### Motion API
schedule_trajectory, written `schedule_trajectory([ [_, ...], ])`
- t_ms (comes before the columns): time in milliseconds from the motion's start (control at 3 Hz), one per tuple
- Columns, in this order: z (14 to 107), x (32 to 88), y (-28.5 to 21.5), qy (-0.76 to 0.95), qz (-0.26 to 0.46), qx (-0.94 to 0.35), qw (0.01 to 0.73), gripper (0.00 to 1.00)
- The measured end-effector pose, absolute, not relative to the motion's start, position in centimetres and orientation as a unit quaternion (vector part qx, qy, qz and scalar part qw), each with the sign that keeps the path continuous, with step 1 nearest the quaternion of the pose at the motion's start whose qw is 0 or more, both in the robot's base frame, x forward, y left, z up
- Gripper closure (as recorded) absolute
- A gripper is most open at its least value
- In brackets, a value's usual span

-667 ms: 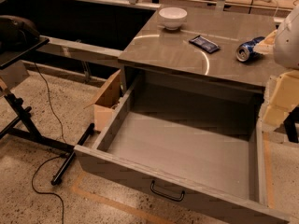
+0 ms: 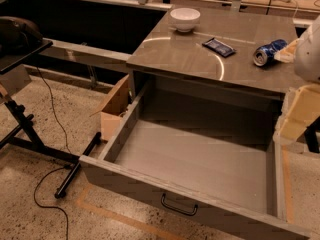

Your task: Close top drawer

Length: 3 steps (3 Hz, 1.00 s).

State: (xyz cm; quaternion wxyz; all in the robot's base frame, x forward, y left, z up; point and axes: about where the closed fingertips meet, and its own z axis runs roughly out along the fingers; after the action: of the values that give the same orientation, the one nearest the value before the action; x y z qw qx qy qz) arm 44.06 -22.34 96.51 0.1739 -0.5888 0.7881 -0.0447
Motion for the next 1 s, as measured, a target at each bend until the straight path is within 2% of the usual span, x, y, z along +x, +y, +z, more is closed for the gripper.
schedule_trajectory([
  [667, 87.2, 44.1, -26.8, 0.823, -0.080, -0.532, 0.180, 0.00],
  [1000, 83.0, 42.3, -27.7, 0.841, -0.061, -0.505, 0.186, 0.00],
])
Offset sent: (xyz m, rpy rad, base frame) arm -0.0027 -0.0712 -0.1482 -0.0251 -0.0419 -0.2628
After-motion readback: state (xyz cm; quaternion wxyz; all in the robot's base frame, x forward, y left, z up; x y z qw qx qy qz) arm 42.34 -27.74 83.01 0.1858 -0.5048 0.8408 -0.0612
